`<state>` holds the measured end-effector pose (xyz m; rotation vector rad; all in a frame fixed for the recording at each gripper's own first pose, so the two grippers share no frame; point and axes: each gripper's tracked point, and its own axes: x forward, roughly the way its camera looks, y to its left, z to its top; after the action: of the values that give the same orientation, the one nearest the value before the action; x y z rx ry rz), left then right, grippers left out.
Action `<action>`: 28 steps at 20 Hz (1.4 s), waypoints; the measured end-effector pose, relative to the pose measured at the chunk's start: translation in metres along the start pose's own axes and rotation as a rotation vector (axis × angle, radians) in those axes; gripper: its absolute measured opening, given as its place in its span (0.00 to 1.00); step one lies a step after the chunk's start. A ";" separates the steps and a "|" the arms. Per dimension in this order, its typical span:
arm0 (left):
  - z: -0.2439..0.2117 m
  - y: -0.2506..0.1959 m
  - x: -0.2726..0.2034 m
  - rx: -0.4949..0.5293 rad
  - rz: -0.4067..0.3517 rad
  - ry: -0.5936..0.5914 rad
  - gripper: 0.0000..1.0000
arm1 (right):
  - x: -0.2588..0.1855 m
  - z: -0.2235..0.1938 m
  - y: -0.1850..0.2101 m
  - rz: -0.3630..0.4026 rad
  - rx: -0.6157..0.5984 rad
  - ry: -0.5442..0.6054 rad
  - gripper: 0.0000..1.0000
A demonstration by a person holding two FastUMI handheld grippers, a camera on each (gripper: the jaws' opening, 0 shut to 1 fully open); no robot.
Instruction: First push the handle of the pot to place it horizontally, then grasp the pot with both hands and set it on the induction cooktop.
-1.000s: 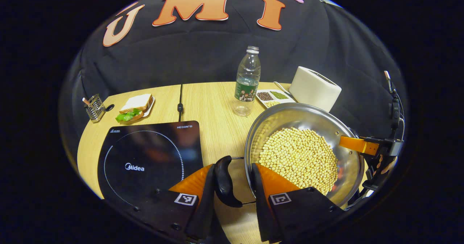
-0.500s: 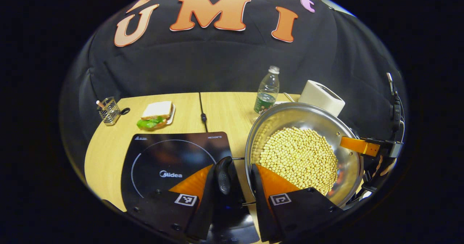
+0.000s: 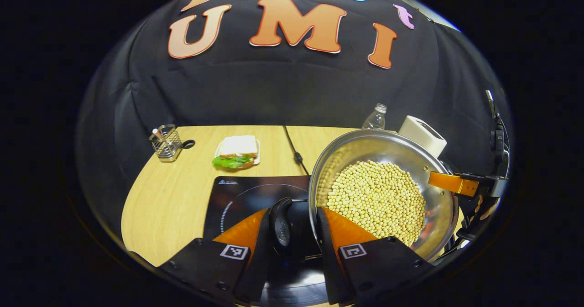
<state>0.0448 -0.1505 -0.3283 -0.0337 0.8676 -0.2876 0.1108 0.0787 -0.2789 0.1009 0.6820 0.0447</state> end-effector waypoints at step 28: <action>-0.042 0.152 0.000 -0.109 0.103 0.077 0.63 | 0.041 -0.060 0.137 0.090 -0.039 0.129 0.53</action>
<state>0.0484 -0.0006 -0.3779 -0.0792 0.9578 -0.1461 0.1030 0.2226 -0.3361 0.0914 0.8049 0.1522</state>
